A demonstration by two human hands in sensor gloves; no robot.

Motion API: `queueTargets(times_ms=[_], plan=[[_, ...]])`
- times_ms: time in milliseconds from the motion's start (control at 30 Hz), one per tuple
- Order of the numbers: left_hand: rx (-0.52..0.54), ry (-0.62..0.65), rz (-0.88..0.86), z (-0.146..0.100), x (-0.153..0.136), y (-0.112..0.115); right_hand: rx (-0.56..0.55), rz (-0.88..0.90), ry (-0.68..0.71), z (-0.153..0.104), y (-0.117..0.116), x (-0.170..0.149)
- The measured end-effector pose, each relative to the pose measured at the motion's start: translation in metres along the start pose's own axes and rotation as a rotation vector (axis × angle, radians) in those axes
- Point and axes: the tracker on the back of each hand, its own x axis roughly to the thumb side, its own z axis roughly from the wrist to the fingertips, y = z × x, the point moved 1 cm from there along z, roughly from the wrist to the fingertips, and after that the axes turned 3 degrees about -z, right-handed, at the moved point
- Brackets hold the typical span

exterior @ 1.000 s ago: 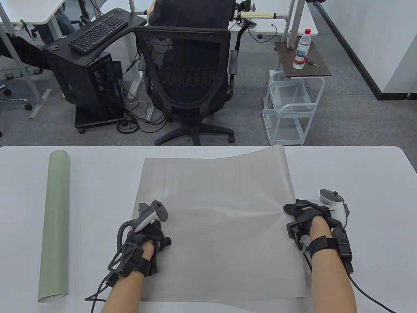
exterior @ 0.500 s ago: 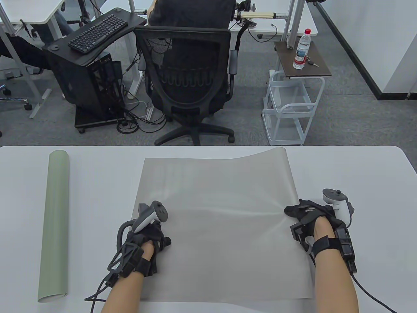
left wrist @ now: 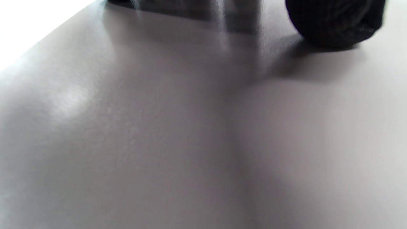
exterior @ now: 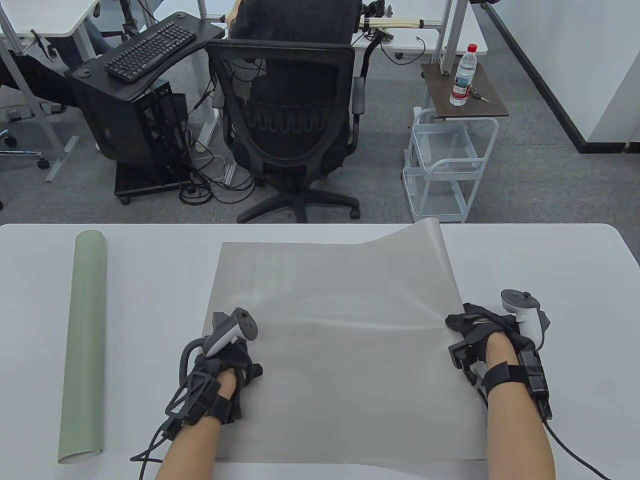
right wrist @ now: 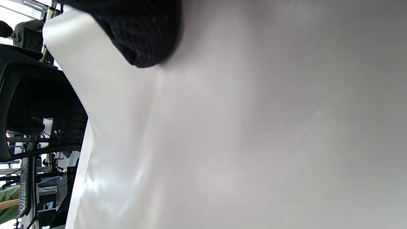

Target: Unroll desk mats and stack together

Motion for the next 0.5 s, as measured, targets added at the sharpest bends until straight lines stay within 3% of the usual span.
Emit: queueTargets(times_ms=[233,500], plan=[[-0.003,-0.001,-0.001,0.0,0.0,0.0,-0.027,0.002,-0.015,-0.002,0.012,-0.004],[-0.008,-0.003,-0.001,0.0,0.001,0.0,-0.136,-0.069,0.002,-0.008,0.02,0.006]])
